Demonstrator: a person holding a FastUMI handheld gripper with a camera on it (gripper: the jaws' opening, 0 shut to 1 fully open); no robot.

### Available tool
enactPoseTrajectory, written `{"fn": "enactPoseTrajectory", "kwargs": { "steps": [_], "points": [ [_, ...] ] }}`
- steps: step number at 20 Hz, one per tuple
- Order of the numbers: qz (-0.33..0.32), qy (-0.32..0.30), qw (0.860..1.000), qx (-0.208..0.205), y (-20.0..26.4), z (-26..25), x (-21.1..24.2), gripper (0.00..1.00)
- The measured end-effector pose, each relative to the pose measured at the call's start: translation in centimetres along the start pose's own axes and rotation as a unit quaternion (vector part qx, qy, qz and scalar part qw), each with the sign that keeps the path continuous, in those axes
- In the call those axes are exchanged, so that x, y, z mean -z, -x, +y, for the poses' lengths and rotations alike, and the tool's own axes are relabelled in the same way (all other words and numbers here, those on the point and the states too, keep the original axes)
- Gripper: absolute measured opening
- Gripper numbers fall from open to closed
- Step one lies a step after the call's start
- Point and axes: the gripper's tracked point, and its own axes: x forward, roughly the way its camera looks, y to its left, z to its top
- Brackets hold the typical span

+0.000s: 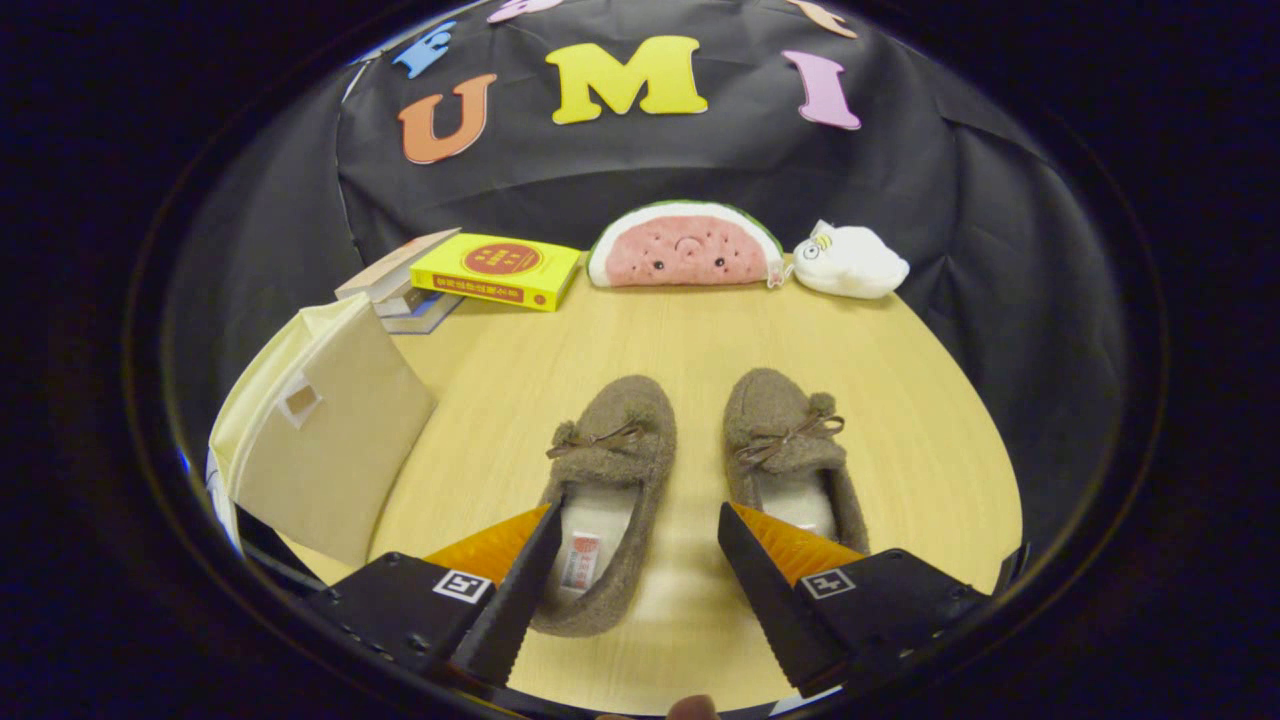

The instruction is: Open the storage box then place both shoes into the box .Put the left shoe in first, then the right shoe, with the right side of both shoes facing outward in a uniform manner.

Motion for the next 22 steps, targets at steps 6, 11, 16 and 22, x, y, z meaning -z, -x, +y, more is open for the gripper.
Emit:
{"fn": "enactPoseTrajectory", "kwargs": {
  "steps": [6,11,16,22],
  "points": [
    [0.015,-0.031,0.999,-0.003,-3.2,0.3,0.0,0.87],
    [0.021,-0.060,0.998,0.008,-5.0,-0.8,0.2,0.39],
    [0.015,-0.097,0.995,-0.021,-5.2,-0.7,0.0,0.00],
    [0.030,-0.164,0.980,-0.107,-2.5,3.6,0.2,0.00]
  ]
}}
